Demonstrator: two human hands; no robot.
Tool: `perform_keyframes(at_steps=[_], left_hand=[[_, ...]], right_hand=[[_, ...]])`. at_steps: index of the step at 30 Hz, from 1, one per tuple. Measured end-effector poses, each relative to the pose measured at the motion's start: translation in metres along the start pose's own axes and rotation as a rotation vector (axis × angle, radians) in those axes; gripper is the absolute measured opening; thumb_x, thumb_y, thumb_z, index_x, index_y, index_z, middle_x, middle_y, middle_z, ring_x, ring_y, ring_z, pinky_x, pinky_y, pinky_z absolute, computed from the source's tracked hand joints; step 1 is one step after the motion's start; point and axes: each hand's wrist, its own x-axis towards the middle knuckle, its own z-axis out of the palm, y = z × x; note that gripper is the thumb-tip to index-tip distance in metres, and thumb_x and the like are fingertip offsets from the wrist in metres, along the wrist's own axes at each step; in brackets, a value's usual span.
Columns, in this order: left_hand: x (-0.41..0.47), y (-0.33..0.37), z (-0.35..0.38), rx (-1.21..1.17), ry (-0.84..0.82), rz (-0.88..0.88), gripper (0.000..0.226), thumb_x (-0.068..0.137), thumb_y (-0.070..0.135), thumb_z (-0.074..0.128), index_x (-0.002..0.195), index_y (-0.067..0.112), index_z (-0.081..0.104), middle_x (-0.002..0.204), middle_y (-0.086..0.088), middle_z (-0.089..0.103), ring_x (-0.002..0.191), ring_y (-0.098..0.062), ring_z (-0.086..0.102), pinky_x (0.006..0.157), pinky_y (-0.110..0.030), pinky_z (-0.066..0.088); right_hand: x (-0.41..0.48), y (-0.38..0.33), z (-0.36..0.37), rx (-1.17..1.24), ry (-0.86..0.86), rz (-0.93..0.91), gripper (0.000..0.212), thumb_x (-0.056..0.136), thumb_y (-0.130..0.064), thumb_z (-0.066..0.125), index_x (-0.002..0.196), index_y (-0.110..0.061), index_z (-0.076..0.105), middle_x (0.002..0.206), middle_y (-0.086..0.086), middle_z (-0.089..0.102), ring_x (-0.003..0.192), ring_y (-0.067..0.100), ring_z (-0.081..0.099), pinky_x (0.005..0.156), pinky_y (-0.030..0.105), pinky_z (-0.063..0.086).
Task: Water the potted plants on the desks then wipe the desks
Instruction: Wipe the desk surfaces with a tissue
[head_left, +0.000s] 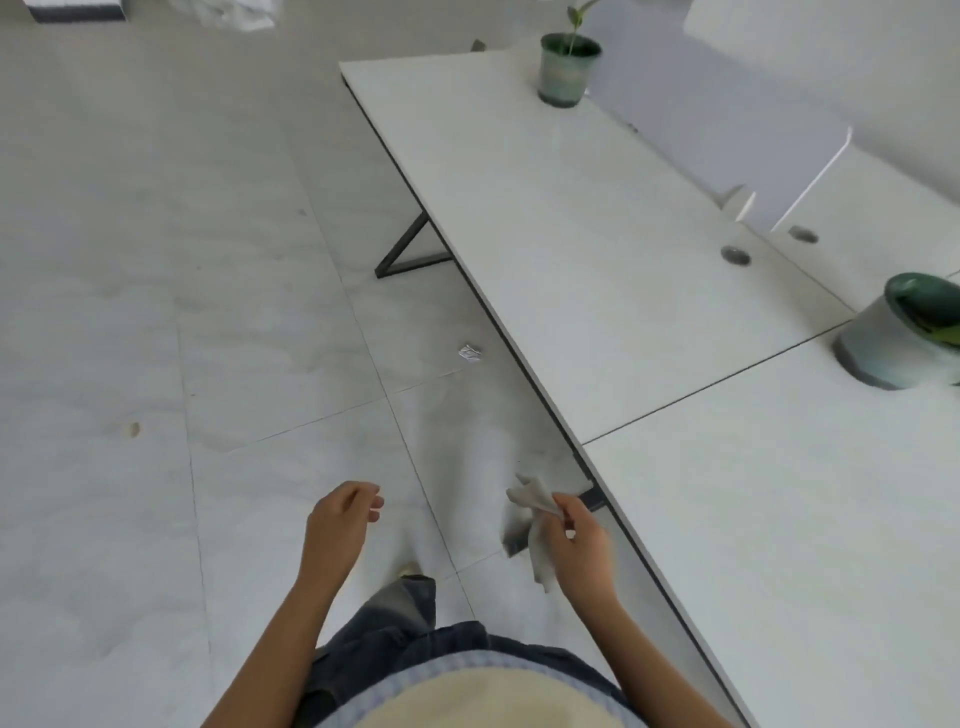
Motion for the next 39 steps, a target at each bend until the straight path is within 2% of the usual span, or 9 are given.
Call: perform_keyframes(at_steps=[4, 7, 11, 16, 21, 27, 32, 36, 39], left_hand=[[0.054, 0.021, -0.019, 0.012, -0.084, 0.03, 0.019, 0.095, 0.013, 0.042, 0.091, 0.01, 0.06, 0.085, -0.005, 0.063, 0.082, -0.023, 0.06, 0.067, -0.027, 0.042], [0.073, 0.009, -0.009, 0.08, -0.205, -0.089, 0.019, 0.094, 0.013, 0.043, 0.086, 0.009, 0.061, 0.083, -0.007, 0.064, 0.084, -0.028, 0.062, 0.074, -0.032, 0.041], [0.093, 0.006, 0.007, 0.136, -0.339, -0.178, 0.019, 0.092, 0.011, 0.045, 0.083, 0.008, 0.062, 0.081, -0.009, 0.065, 0.084, -0.031, 0.063, 0.07, -0.03, 0.041], [0.143, 0.059, 0.034, 0.193, -0.384, -0.004, 0.02, 0.093, 0.014, 0.045, 0.079, 0.016, 0.06, 0.082, -0.002, 0.064, 0.079, -0.018, 0.06, 0.065, -0.026, 0.041], [0.192, 0.105, 0.061, 0.196, -0.391, 0.081, 0.021, 0.092, 0.015, 0.047, 0.079, 0.012, 0.062, 0.084, -0.004, 0.066, 0.082, -0.021, 0.062, 0.064, -0.022, 0.04], [0.236, 0.172, 0.114, 0.184, -0.378, 0.239, 0.024, 0.093, 0.012, 0.045, 0.078, 0.009, 0.063, 0.084, -0.007, 0.067, 0.084, -0.024, 0.061, 0.066, -0.025, 0.041], [0.243, 0.201, 0.162, 0.268, -0.595, 0.368, 0.018, 0.093, 0.011, 0.046, 0.088, 0.012, 0.064, 0.087, -0.003, 0.067, 0.086, -0.018, 0.061, 0.068, -0.017, 0.041], [0.255, 0.222, 0.202, 0.375, -0.743, 0.516, 0.026, 0.092, 0.009, 0.048, 0.076, 0.027, 0.059, 0.083, 0.005, 0.066, 0.081, -0.016, 0.062, 0.065, -0.009, 0.043], [0.263, 0.239, 0.236, 0.459, -0.842, 0.597, 0.023, 0.092, 0.009, 0.048, 0.077, 0.023, 0.06, 0.081, 0.006, 0.065, 0.082, -0.019, 0.062, 0.064, -0.01, 0.042]], right_hand=[[0.012, -0.034, 0.031, 0.047, 0.068, 0.033, 0.029, 0.091, -0.014, 0.049, 0.079, -0.04, 0.053, 0.079, -0.007, 0.063, 0.076, 0.015, 0.059, 0.064, 0.022, 0.046], [0.022, -0.041, 0.043, 0.041, 0.095, 0.096, 0.03, 0.091, -0.017, 0.051, 0.076, -0.043, 0.055, 0.086, 0.0, 0.068, 0.08, 0.017, 0.062, 0.07, 0.03, 0.05], [0.028, -0.038, 0.045, 0.011, 0.097, 0.183, 0.03, 0.09, -0.018, 0.052, 0.078, -0.046, 0.053, 0.088, -0.004, 0.068, 0.084, 0.016, 0.062, 0.076, 0.031, 0.05], [0.071, -0.052, 0.032, 0.119, 0.156, 0.222, 0.032, 0.09, -0.015, 0.051, 0.077, -0.044, 0.055, 0.083, -0.004, 0.068, 0.082, 0.02, 0.062, 0.071, 0.026, 0.047], [0.149, -0.087, -0.001, 0.311, 0.24, 0.142, 0.025, 0.09, -0.013, 0.05, 0.077, -0.033, 0.057, 0.075, -0.01, 0.061, 0.067, -0.004, 0.057, 0.058, 0.007, 0.044], [0.218, -0.103, -0.048, 0.417, 0.356, 0.121, 0.021, 0.093, -0.014, 0.044, 0.077, -0.024, 0.052, 0.073, -0.005, 0.054, 0.068, 0.008, 0.05, 0.055, 0.007, 0.041], [0.211, -0.082, -0.098, 0.629, 0.739, 0.234, 0.022, 0.097, -0.014, 0.037, 0.078, -0.017, 0.05, 0.079, -0.002, 0.051, 0.076, 0.014, 0.05, 0.068, 0.026, 0.041], [0.166, -0.047, -0.141, 0.595, 1.156, 0.382, 0.023, 0.096, -0.012, 0.037, 0.075, -0.016, 0.046, 0.074, 0.003, 0.046, 0.068, 0.017, 0.043, 0.06, 0.03, 0.035], [0.128, -0.025, -0.147, 0.477, 1.269, 0.5, 0.014, 0.092, -0.022, 0.042, 0.083, -0.014, 0.048, 0.072, 0.004, 0.048, 0.063, 0.017, 0.043, 0.055, 0.029, 0.033]])
